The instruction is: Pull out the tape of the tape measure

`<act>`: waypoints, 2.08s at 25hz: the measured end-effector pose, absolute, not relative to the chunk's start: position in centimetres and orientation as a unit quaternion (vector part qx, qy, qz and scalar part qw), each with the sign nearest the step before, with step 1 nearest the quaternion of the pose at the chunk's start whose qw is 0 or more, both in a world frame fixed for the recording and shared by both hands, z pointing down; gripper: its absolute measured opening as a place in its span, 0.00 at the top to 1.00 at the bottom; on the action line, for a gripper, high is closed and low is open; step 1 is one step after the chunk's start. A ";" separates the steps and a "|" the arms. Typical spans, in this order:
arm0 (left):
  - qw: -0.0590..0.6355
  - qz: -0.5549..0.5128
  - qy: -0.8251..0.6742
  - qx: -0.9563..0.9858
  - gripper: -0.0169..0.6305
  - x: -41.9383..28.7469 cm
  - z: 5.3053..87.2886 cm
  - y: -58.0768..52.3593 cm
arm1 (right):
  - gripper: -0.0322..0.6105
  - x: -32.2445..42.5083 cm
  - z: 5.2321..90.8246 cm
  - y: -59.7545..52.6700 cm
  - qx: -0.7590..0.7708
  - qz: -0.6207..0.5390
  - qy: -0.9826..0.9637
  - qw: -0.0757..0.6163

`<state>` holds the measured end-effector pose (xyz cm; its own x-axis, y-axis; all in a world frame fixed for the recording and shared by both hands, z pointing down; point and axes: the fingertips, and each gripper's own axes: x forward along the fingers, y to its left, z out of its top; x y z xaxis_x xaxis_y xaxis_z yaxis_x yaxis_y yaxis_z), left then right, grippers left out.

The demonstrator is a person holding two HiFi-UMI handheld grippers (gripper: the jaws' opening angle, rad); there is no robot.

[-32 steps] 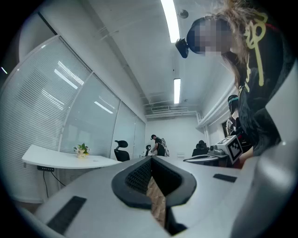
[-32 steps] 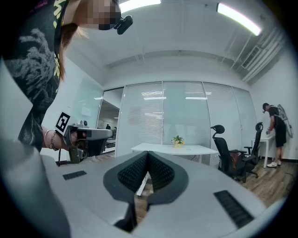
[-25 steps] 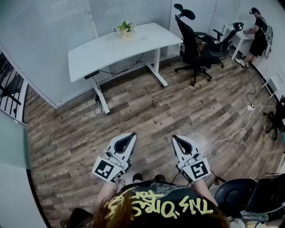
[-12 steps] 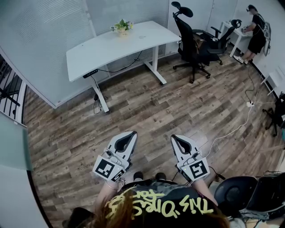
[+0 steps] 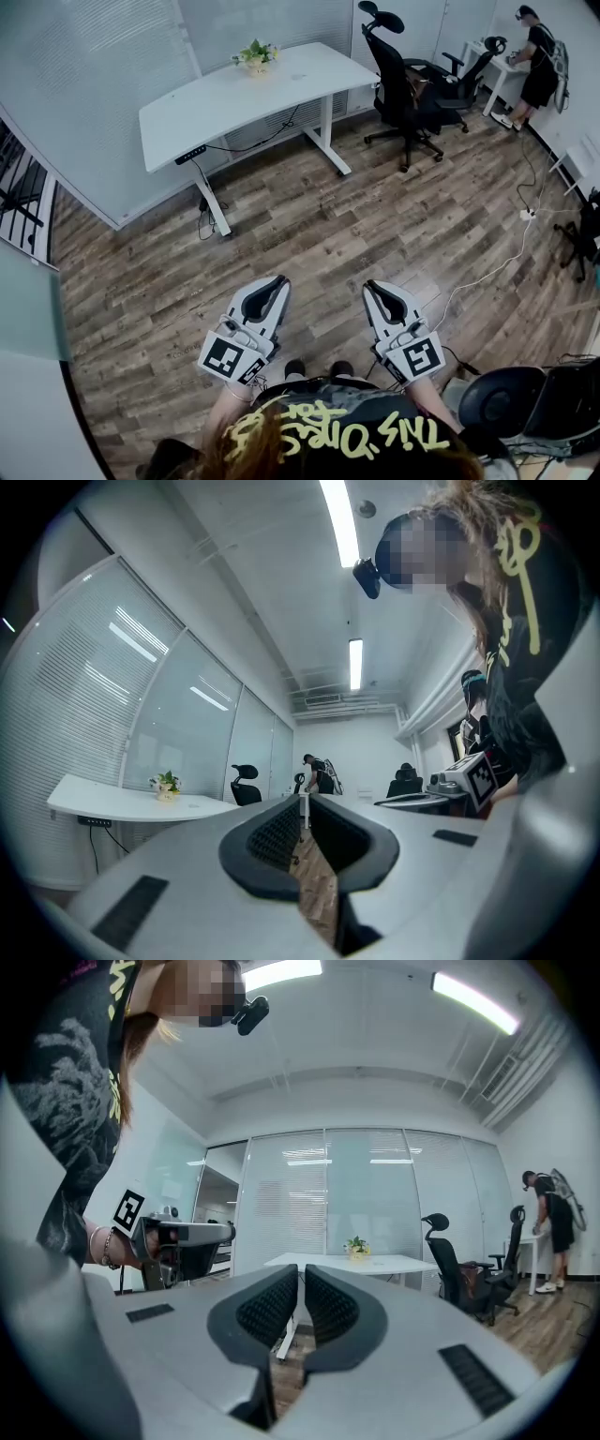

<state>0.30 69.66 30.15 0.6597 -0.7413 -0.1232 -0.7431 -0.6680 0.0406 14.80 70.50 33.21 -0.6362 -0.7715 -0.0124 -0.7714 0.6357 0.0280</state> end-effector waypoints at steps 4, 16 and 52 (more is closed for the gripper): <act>-0.004 0.071 0.439 -0.896 0.73 -0.8 30.5 69.3 | 0.75 15.9 33.4 69.9 0.452 -0.013 -0.892 -0.005; -0.007 0.078 0.477 -0.875 0.41 -4.4 30.1 68.0 | 0.47 15.7 32.6 68.2 0.480 -0.022 -0.877 -0.012; -0.039 0.054 0.454 -0.889 0.42 -11.5 34.0 61.1 | 0.47 8.4 36.1 62.1 0.508 0.000 -0.862 0.010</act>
<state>-11.49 61.06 34.01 0.5828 -0.8104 -0.0604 -0.8019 -0.5855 0.1185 8.42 62.09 36.05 -0.4844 -0.8747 0.0179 -0.8747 0.4846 0.0099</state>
